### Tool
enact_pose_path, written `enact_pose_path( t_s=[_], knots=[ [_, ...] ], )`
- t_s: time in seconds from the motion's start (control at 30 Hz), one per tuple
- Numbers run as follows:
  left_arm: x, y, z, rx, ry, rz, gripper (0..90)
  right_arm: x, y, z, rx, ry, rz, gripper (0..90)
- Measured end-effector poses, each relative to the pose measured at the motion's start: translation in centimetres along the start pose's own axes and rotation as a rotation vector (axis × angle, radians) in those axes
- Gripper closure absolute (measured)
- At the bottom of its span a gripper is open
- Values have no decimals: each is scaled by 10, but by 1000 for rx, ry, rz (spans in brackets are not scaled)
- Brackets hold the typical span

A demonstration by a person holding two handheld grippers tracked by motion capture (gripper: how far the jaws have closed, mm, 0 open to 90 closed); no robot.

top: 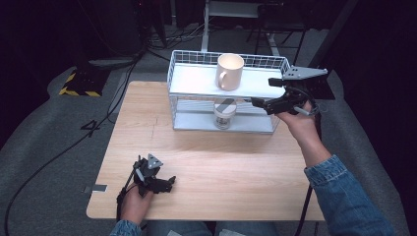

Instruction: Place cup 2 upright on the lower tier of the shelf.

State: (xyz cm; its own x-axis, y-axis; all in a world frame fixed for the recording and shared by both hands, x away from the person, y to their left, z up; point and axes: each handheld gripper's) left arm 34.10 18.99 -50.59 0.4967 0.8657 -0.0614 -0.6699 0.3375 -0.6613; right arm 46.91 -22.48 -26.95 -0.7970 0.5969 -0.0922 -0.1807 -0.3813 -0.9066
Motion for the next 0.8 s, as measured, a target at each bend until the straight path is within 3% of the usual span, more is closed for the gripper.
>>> enact_pose_path(
  t_s=[0.5, 0.8],
  knots=[
    [0, 0, 0, 0, -1, 1, 0, 6, 33, 31, 31, 13, -23, 2],
    [0, 0, 0, -1, -1, 3, 0, 5, 55, 46, 99, 34, -30, 2]
  ],
)
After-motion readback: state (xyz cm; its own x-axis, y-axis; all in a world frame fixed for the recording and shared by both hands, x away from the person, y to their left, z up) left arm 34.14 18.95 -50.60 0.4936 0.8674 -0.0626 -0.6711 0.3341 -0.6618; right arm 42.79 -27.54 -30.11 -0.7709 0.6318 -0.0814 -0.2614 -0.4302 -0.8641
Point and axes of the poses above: each handheld gripper's, and its own axes: z roughly backward along the jaws, y roughly out of its underside, x roughly to its left, and after that the axes turned 3 degrees about z, right-handed
